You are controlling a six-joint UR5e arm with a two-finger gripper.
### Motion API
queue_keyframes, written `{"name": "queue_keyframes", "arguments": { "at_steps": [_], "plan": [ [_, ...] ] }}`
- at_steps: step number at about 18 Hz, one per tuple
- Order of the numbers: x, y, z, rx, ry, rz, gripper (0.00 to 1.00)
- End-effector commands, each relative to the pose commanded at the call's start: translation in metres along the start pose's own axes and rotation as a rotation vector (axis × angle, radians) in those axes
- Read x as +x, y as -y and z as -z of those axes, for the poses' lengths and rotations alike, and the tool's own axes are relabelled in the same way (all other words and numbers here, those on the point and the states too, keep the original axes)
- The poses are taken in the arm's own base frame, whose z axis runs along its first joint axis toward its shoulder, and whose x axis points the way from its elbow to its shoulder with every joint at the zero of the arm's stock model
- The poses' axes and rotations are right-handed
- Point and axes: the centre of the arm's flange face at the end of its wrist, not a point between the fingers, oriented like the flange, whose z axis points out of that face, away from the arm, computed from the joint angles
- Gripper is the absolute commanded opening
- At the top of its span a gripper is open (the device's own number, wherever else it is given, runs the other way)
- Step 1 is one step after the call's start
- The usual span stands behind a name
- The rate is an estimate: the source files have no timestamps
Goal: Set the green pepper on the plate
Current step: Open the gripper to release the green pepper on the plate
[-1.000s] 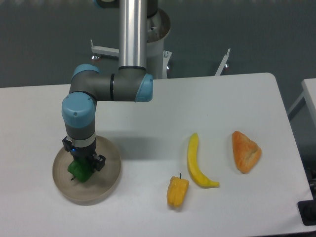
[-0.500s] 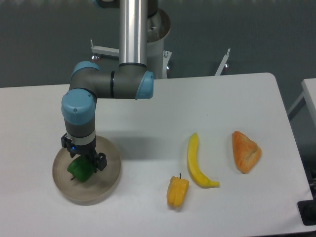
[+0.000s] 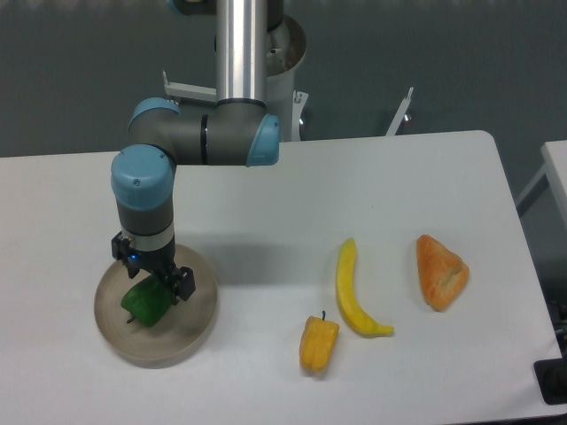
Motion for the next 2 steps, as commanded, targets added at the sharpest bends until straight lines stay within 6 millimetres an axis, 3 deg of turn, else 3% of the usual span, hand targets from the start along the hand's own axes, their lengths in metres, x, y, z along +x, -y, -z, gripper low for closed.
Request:
{"name": "queue_keyframes", "arguments": {
  "at_steps": [2],
  "plan": [
    [-0.0101, -0.0053, 0.001, -0.006, 0.01, 0.015, 1.0]
  ]
}}
